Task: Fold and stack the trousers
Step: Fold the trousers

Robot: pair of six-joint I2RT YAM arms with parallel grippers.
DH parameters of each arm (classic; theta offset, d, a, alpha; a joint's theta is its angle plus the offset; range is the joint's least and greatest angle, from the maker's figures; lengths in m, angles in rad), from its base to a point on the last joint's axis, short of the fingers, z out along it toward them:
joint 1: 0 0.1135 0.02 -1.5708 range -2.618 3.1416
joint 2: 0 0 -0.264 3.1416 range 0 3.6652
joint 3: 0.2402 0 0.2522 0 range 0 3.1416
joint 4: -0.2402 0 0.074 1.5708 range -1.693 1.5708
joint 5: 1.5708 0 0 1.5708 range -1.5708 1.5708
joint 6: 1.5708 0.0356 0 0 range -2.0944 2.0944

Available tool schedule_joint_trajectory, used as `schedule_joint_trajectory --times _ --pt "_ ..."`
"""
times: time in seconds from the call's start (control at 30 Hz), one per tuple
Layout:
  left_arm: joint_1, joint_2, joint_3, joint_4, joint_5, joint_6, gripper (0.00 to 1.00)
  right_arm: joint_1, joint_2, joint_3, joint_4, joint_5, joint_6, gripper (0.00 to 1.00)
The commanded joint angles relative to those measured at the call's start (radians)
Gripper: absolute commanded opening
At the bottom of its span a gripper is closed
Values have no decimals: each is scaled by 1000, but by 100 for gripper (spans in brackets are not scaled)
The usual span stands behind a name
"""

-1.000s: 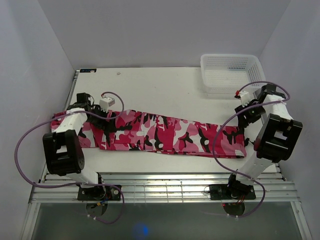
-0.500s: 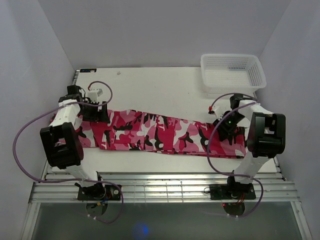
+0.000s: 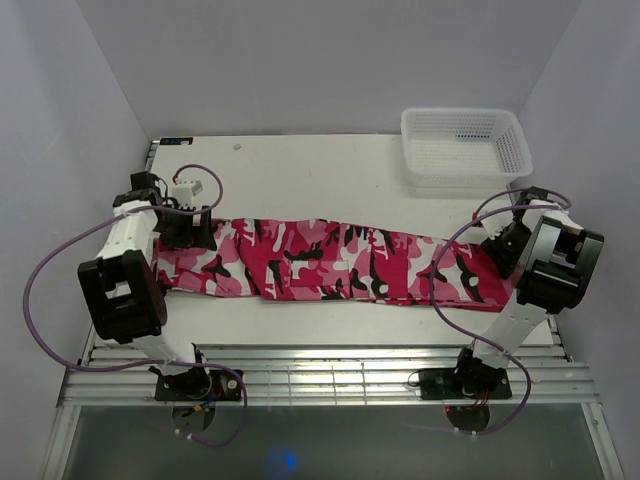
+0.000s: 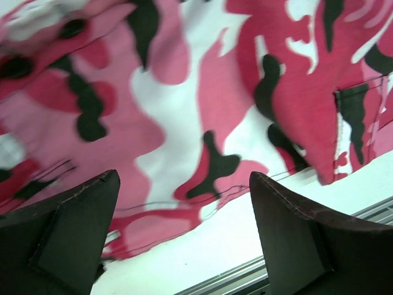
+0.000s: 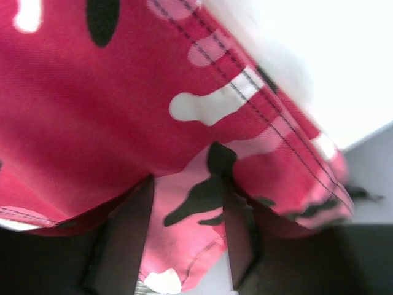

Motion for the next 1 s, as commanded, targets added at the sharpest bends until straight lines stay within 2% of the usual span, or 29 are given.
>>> schedule_joint_trajectory --times 0.0,0.07,0.1,0.17,0.2,0.23,0.37,0.6,0.73,0.83,0.97 --pt "39 -77 16 2 20 -13 98 -13 29 -6 52 69 -122 56" --pt "59 -57 53 -21 27 -20 98 12 12 27 11 -4 -105 61" --pt "72 -47 94 -31 29 -23 98 24 3 60 -43 -29 -102 70" --pt "123 -20 133 -63 49 -33 98 76 -35 78 -74 -96 -71 75" --pt "147 10 151 -81 66 -36 98 91 -46 89 -100 -116 -68 87" --pt "199 26 180 -121 87 -37 98 126 -69 104 -123 -129 -38 88" --pt "359 95 201 -202 239 -1 98 209 -111 129 -169 -190 16 91" --pt "506 231 120 -204 215 124 98 291 -91 75 -175 -198 74 94" --pt "542 273 61 -132 231 122 98 317 -51 26 -124 -175 113 95" --pt "542 286 38 -117 309 125 98 329 -26 5 -92 -173 131 96" --pt "542 319 6 -101 370 102 92 338 3 -14 -55 -152 134 96"
